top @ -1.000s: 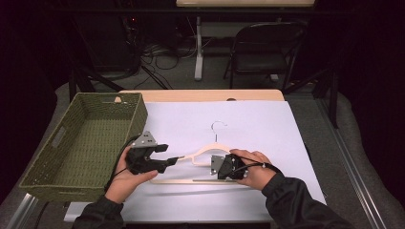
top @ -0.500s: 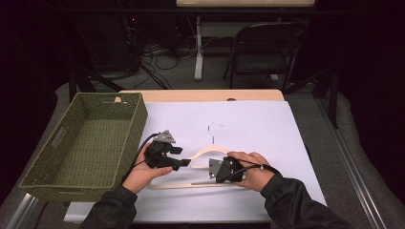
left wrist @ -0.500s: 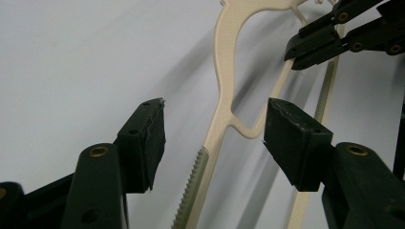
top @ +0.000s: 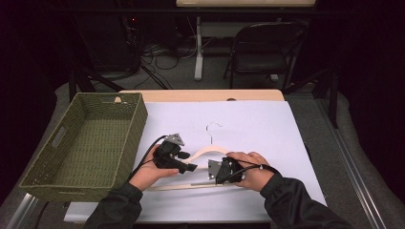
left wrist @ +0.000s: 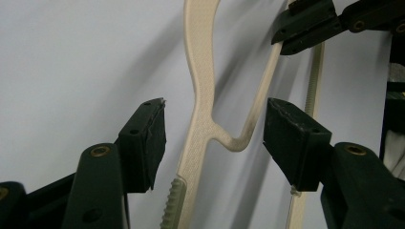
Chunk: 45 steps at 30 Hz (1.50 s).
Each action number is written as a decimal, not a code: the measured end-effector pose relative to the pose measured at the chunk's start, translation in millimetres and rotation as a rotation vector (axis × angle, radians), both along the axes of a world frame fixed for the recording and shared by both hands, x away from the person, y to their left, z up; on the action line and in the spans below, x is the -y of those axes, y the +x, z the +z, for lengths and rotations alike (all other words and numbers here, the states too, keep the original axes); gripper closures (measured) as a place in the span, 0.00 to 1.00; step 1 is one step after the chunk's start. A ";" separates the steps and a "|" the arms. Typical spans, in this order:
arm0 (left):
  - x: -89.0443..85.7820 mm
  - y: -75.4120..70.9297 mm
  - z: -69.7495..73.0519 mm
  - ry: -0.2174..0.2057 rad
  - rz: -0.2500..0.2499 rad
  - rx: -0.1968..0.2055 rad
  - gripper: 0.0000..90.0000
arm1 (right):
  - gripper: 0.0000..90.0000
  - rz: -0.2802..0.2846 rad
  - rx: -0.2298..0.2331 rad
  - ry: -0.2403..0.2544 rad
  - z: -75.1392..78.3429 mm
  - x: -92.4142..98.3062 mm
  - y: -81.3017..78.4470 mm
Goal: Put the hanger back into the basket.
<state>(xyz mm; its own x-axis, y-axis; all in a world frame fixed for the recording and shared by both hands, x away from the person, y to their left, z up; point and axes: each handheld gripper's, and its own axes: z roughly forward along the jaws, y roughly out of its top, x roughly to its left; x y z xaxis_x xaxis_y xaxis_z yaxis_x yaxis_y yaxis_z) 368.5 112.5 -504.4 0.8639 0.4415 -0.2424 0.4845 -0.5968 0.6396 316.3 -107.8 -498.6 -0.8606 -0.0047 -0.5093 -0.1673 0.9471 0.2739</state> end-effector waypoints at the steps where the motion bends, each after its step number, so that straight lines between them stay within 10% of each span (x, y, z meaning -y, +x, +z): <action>1: 1.4 0.9 -2.1 0.011 -0.003 -0.004 0.45 | 0.95 0.005 0.024 0.018 -2.3 -0.6 -0.6; 19: 2.5 2.3 -6.3 0.014 -0.053 -0.068 0.61 | 0.95 0.018 0.042 -0.022 -1.3 -1.5 -2.7; 36: -1.3 -8.2 3.9 0.036 -0.067 -0.043 0.71 | 0.95 0.031 0.031 -0.030 1.7 -3.9 -5.0; 45: -1.7 -2.0 -3.4 0.046 -0.100 -0.106 0.69 | 0.95 0.045 0.049 -0.047 -0.4 -6.4 -9.0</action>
